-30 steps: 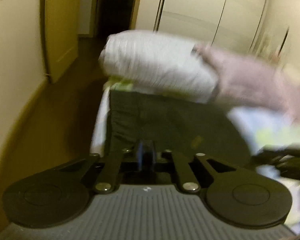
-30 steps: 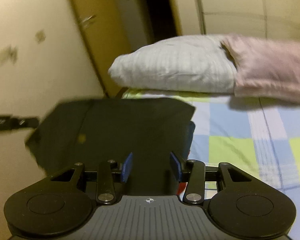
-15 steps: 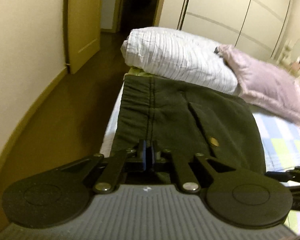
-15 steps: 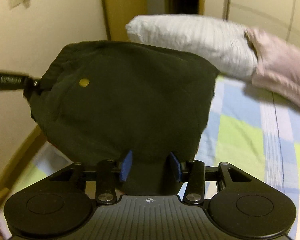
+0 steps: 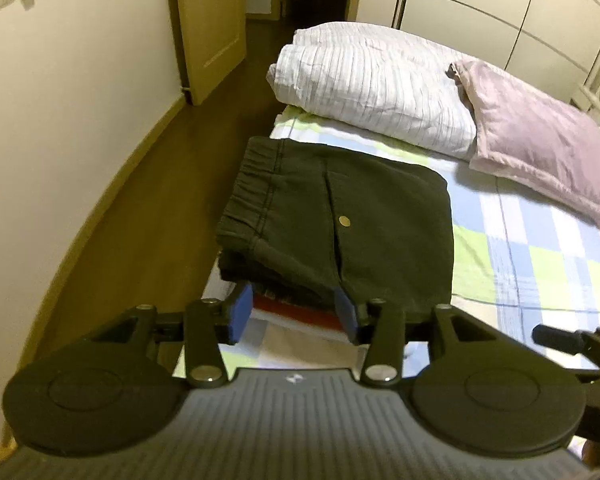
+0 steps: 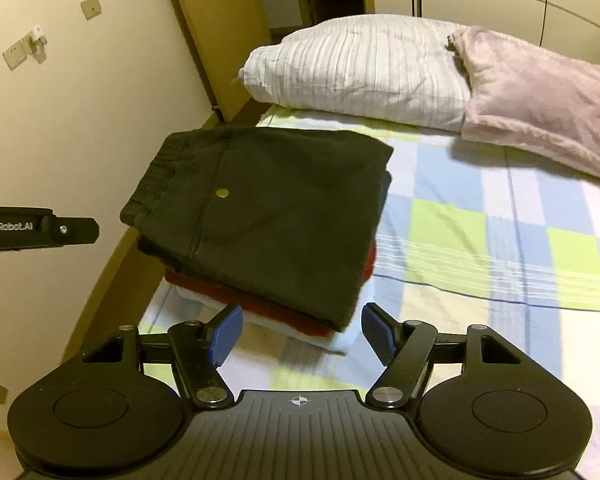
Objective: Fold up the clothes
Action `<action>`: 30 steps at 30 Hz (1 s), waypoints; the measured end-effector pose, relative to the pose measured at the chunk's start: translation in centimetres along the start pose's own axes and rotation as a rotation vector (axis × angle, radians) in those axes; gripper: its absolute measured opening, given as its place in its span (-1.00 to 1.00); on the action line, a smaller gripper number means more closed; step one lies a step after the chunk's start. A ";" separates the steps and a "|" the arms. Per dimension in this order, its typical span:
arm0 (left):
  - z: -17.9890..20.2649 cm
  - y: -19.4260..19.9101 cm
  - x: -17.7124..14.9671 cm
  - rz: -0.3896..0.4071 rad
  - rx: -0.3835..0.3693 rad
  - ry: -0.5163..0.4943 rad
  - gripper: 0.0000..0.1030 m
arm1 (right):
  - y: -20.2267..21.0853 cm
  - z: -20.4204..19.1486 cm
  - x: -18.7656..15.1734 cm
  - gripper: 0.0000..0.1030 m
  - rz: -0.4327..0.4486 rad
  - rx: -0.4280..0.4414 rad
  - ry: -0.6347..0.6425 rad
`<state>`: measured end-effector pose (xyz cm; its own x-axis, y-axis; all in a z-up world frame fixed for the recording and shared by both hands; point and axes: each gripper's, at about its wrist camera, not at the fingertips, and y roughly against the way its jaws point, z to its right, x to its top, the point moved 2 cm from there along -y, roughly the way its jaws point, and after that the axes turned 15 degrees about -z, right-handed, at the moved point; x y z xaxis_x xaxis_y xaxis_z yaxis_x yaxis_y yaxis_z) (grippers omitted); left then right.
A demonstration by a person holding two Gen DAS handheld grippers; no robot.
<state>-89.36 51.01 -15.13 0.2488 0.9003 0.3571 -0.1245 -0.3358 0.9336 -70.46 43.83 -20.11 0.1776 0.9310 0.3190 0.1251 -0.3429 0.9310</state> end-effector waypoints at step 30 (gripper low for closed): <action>2.8 4.6 -6.6 0.007 0.105 0.062 0.29 | 5.2 -1.6 -2.7 0.34 -0.032 0.006 0.069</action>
<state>-88.90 42.75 -13.16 0.1883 0.9121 0.3643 -0.0244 -0.3665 0.9301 -71.87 39.73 -15.85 0.1054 0.9477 0.3011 0.1354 -0.3137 0.9398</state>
